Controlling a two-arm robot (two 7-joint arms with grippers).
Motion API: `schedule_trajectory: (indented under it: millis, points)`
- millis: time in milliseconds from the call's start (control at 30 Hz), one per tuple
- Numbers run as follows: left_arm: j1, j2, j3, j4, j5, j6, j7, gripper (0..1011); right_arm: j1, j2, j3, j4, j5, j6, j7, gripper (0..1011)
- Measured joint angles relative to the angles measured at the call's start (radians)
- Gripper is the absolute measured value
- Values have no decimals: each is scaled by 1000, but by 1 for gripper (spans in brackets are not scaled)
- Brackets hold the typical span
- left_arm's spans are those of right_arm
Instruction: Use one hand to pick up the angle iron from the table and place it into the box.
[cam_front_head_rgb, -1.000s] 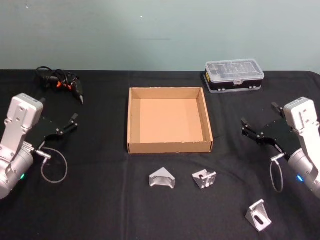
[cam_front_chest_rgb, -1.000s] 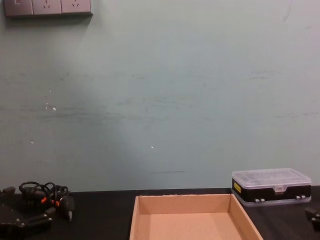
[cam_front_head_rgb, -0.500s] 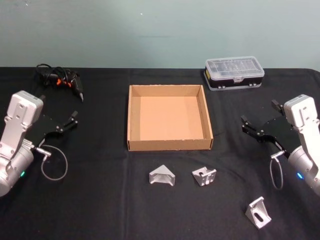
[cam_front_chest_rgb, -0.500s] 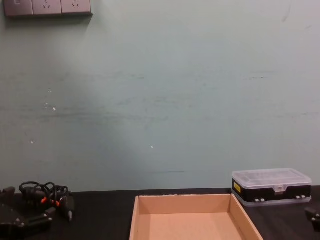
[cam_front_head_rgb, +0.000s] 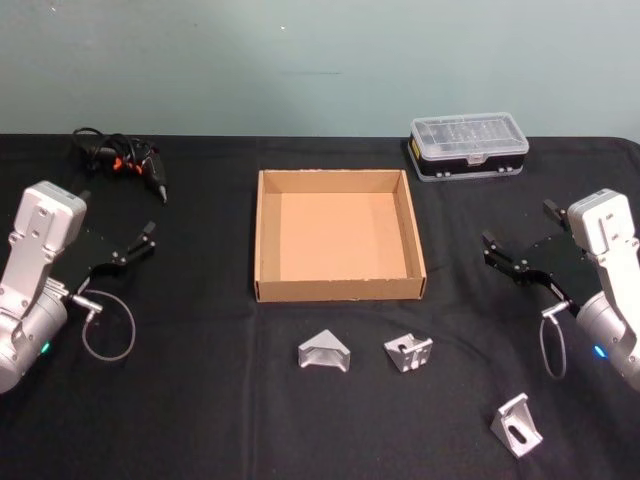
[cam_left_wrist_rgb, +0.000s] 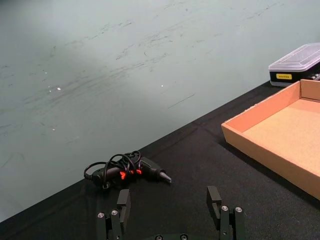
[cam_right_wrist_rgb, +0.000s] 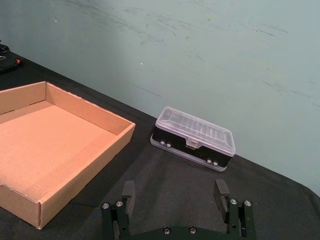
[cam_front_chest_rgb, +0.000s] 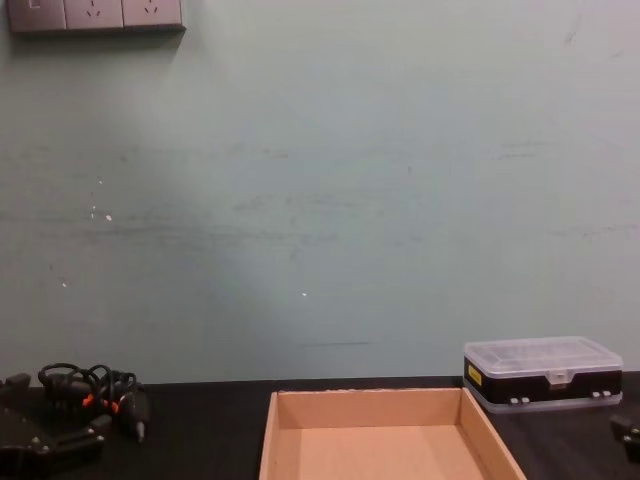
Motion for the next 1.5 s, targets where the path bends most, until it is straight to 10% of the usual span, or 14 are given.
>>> schedule_trajectory:
  millis: [1167, 1500]
  points:
    - [0, 0, 0, 0, 0, 0, 0, 1000, 0, 0, 0, 0, 0, 0, 0, 1002]
    - [0, 0, 0, 0, 0, 0, 0, 1000, -36, -1, 48, -46, 10, 13, 11, 1002]
